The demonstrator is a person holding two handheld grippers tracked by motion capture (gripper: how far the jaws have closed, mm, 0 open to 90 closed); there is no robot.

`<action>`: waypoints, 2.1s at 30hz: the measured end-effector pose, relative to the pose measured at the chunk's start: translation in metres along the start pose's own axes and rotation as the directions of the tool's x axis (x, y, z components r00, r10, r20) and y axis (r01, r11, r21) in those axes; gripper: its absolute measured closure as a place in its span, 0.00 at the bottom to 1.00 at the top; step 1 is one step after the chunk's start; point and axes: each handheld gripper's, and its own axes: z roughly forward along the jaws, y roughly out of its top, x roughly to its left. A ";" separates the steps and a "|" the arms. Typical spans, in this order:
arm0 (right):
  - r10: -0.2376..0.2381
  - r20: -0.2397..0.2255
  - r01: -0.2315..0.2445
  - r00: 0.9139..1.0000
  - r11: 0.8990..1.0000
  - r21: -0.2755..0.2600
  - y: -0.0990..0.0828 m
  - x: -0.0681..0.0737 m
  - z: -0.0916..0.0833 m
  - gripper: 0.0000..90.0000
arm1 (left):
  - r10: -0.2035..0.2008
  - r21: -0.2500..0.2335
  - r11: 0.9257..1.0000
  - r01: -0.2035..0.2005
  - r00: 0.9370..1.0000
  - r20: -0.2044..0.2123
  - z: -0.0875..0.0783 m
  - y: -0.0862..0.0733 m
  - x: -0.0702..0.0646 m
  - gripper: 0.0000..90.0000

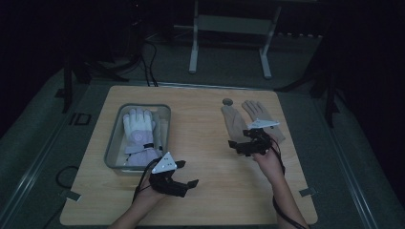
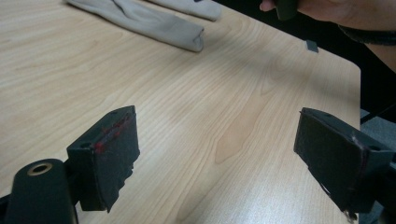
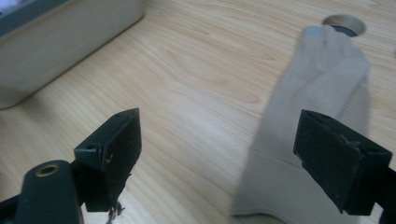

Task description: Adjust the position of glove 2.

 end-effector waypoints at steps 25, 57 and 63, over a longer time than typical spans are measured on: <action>-0.015 0.110 0.011 0.994 0.999 0.038 -0.003 -0.038 0.042 0.22 | 0.016 0.014 1.000 -0.015 0.998 -0.058 0.009 -0.025 -0.006 0.09; 0.025 0.250 -0.076 0.968 0.977 0.197 0.015 -0.062 0.089 0.86 | 0.036 -0.004 0.999 -0.036 0.999 -0.041 0.010 -0.029 -0.011 0.09; 0.171 0.251 -0.205 0.953 0.972 0.114 0.018 -0.051 0.083 0.89 | 0.024 -0.012 1.000 -0.024 0.999 -0.049 0.009 -0.029 -0.010 0.09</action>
